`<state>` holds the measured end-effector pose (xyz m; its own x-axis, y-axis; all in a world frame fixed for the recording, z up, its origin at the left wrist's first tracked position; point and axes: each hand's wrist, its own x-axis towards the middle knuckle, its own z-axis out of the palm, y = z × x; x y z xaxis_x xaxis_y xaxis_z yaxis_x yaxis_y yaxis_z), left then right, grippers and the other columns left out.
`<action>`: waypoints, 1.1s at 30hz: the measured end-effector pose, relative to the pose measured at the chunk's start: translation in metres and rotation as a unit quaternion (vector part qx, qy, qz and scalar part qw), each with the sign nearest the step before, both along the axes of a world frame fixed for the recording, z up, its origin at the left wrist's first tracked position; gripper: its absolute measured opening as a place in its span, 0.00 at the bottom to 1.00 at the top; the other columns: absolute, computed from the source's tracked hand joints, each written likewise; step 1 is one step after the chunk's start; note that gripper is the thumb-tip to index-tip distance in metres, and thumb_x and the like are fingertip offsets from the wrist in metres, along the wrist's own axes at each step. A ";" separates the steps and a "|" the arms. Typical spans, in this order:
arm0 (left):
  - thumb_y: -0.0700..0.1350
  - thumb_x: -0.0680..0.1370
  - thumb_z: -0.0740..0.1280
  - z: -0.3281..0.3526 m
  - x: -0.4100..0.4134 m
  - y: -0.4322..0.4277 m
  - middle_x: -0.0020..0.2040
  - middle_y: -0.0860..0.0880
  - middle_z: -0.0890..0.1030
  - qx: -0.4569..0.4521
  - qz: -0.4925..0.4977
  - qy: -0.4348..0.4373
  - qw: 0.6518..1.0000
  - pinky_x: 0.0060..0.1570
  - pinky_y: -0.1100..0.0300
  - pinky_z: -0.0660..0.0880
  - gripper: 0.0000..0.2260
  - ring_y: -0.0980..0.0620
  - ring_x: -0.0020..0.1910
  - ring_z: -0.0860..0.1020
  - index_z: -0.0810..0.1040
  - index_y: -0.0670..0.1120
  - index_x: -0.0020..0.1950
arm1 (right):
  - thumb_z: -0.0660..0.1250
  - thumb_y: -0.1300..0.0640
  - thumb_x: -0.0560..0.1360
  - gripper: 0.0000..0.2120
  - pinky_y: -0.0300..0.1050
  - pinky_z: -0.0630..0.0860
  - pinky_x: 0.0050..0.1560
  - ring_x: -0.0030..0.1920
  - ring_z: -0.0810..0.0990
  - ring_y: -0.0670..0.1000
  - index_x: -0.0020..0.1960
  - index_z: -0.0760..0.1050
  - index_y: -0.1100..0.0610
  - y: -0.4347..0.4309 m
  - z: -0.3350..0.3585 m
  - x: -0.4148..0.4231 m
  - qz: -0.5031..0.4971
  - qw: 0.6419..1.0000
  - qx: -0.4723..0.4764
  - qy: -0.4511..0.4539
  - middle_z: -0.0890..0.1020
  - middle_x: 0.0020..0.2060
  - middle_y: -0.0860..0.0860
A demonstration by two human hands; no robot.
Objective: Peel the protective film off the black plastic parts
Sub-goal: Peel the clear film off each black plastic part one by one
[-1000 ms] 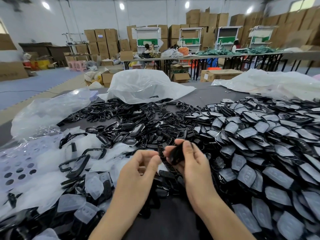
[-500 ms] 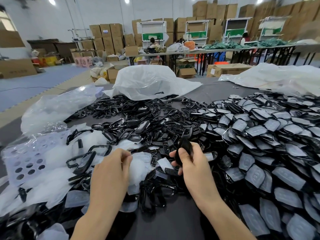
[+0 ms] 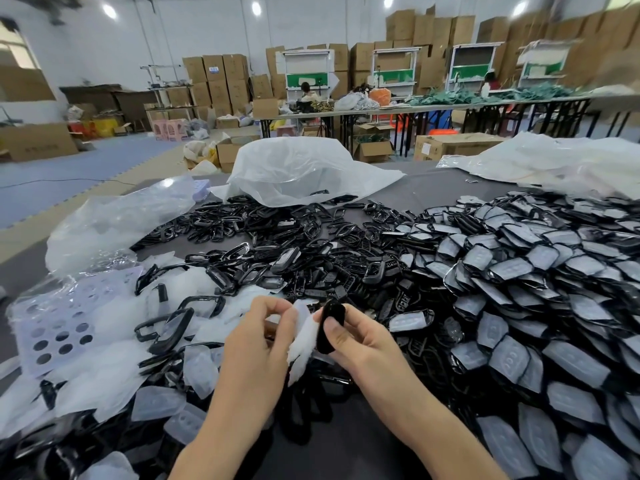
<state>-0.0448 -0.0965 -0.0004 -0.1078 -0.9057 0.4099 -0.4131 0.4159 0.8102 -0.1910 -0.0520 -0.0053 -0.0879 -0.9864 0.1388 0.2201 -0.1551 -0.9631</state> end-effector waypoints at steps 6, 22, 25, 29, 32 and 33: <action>0.47 0.80 0.66 0.010 0.008 -0.008 0.36 0.53 0.82 0.050 0.048 0.169 0.983 0.36 0.62 0.74 0.02 0.57 0.31 0.79 0.75 0.52 0.48 | 0.64 0.58 0.82 0.10 0.33 0.76 0.49 0.47 0.80 0.41 0.50 0.83 0.52 -0.001 -0.001 -0.002 -0.018 0.999 0.011 0.024 0.84 0.44 0.46; 0.45 0.79 0.67 0.012 -0.005 0.006 0.40 0.57 0.81 0.042 -0.056 0.134 0.988 0.39 0.69 0.73 0.13 0.59 0.37 0.78 0.79 0.66 0.52 | 0.63 0.60 0.82 0.13 0.35 0.75 0.34 0.35 0.80 0.45 0.52 0.84 0.46 -0.005 0.004 -0.012 -0.140 0.990 0.002 0.006 0.84 0.37 0.49; 0.52 0.79 0.66 0.012 -0.005 0.007 0.43 0.59 0.82 0.019 -0.066 0.109 0.992 0.45 0.67 0.74 0.06 0.60 0.44 0.80 0.80 0.64 0.49 | 0.61 0.63 0.83 0.16 0.33 0.76 0.36 0.33 0.79 0.42 0.60 0.79 0.46 -0.007 0.001 -0.016 -0.137 0.990 0.029 0.017 0.83 0.32 0.49; 0.56 0.78 0.61 0.012 -0.007 0.010 0.45 0.62 0.81 -0.016 -0.097 0.027 0.995 0.44 0.73 0.71 0.07 0.60 0.47 0.80 0.77 0.65 0.51 | 0.68 0.61 0.79 0.12 0.32 0.76 0.34 0.31 0.80 0.42 0.57 0.79 0.46 -0.007 0.003 -0.022 -0.166 0.986 0.023 0.022 0.85 0.33 0.51; 0.48 0.82 0.62 0.009 -0.007 0.012 0.47 0.60 0.79 -0.030 -0.148 -0.023 0.988 0.46 0.72 0.72 0.12 0.58 0.48 0.79 0.79 0.65 0.54 | 0.71 0.62 0.77 0.07 0.34 0.77 0.34 0.33 0.83 0.45 0.53 0.78 0.53 -0.006 0.004 -0.024 -0.183 0.983 0.019 0.000 0.86 0.37 0.52; 0.45 0.82 0.63 0.008 -0.008 0.012 0.47 0.59 0.79 -0.026 -0.158 -0.030 0.987 0.47 0.73 0.71 0.14 0.59 0.49 0.79 0.79 0.66 0.55 | 0.71 0.61 0.77 0.06 0.34 0.77 0.35 0.35 0.84 0.46 0.52 0.79 0.54 -0.006 0.005 -0.024 -0.179 0.984 0.017 -0.003 0.87 0.38 0.52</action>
